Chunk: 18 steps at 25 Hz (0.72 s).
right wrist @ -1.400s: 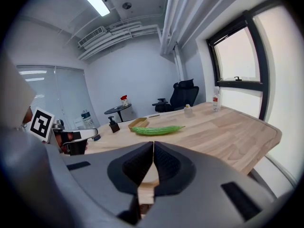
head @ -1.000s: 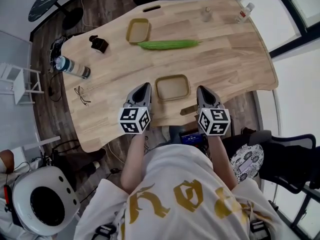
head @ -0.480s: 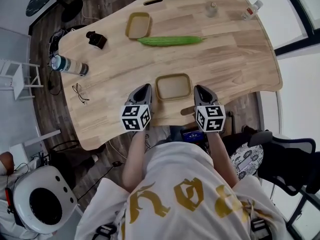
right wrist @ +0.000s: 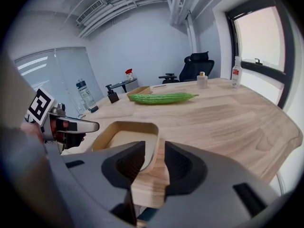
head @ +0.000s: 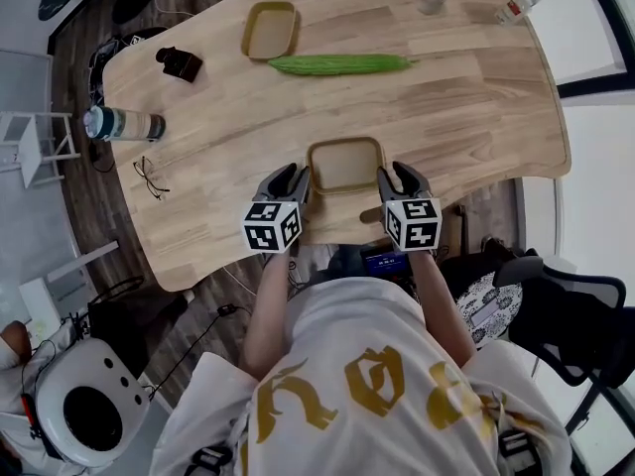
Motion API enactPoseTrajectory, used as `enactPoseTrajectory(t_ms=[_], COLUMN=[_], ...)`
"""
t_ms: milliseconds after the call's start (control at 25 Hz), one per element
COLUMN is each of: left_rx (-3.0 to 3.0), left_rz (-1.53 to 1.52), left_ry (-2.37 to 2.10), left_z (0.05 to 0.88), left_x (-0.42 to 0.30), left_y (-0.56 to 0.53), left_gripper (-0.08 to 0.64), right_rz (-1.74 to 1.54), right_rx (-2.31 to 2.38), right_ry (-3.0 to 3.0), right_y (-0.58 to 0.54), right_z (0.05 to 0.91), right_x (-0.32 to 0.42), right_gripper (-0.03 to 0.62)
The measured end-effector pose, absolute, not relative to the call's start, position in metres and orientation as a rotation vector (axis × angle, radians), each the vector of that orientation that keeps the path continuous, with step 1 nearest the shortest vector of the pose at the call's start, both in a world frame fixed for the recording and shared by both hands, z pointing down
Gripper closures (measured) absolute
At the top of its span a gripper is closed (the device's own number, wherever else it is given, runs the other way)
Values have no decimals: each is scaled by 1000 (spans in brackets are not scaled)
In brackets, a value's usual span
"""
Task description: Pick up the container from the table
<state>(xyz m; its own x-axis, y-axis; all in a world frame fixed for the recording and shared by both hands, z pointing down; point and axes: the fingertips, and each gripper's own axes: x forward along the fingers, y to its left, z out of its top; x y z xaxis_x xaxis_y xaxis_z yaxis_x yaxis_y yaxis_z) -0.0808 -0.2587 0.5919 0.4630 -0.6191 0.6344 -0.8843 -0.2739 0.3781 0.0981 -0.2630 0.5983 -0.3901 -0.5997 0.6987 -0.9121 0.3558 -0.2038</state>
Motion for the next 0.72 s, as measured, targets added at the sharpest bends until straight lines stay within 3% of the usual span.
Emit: enactPoseTrajectory(t_ms=[280, 640, 720], left_rx=[1942, 1903, 1902], left_rz=[492, 526, 514], left_ry=[-1174, -1157, -1141], left_z=[616, 630, 629], left_x=[-71, -68, -65], left_y=[-258, -264, -264], left_gripper=[402, 406, 447], right_rz=[827, 852, 833], right_rx=[1293, 1258, 1242], right_ry=[-2064, -2042, -2048], right_y=[-270, -278, -278], right_z=[619, 636, 636], right_x=[98, 92, 89], right_gripper=[479, 477, 494])
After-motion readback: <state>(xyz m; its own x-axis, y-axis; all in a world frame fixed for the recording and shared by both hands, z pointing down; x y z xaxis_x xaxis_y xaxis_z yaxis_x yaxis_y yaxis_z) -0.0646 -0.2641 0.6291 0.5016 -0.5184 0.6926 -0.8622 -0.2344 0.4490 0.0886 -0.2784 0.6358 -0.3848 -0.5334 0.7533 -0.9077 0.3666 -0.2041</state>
